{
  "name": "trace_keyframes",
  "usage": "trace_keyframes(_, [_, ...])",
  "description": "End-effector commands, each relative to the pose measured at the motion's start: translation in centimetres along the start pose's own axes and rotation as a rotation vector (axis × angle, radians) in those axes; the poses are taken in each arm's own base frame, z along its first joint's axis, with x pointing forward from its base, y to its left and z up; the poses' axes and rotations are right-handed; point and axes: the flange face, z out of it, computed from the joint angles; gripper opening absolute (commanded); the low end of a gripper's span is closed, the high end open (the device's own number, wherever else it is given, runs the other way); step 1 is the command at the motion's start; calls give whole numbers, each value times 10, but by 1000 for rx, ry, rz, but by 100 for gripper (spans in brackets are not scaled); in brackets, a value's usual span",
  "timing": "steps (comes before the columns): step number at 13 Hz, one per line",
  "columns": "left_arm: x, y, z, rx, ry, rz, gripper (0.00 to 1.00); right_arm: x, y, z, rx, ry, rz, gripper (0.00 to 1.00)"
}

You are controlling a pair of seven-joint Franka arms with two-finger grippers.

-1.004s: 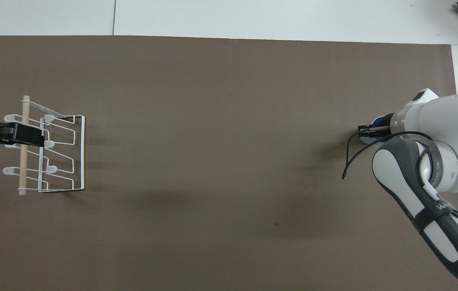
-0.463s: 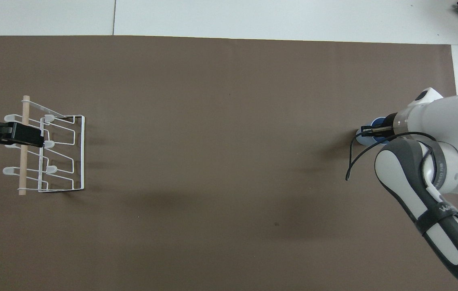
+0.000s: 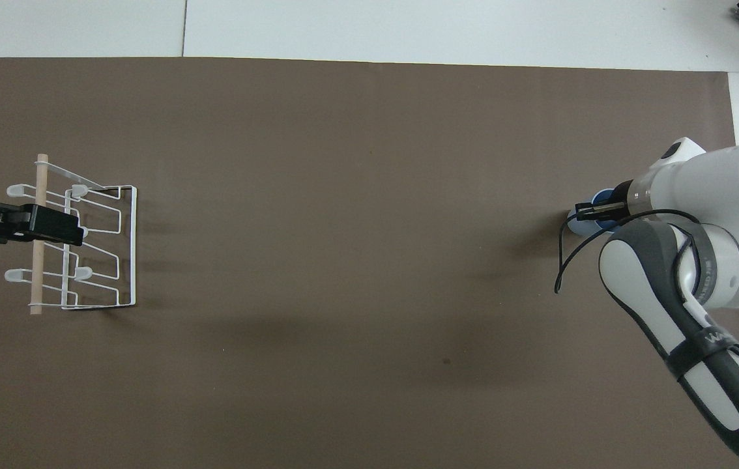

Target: Hang cup on cup holder

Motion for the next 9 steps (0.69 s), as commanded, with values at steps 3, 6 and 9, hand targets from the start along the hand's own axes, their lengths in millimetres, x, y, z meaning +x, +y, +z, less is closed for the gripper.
trace_keyframes(3, [-11, 6, 5, -104, -20, -218, 100, 12, -19, -93, 20, -30, -48, 0])
trace_keyframes(6, [-19, 25, 7, -246, -94, -383, 100, -2, -52, -157, 26, -7, -96, 0])
trace_keyframes(9, [-22, 49, 2, -391, -183, -622, 100, -12, -86, -193, 131, 29, -108, 0])
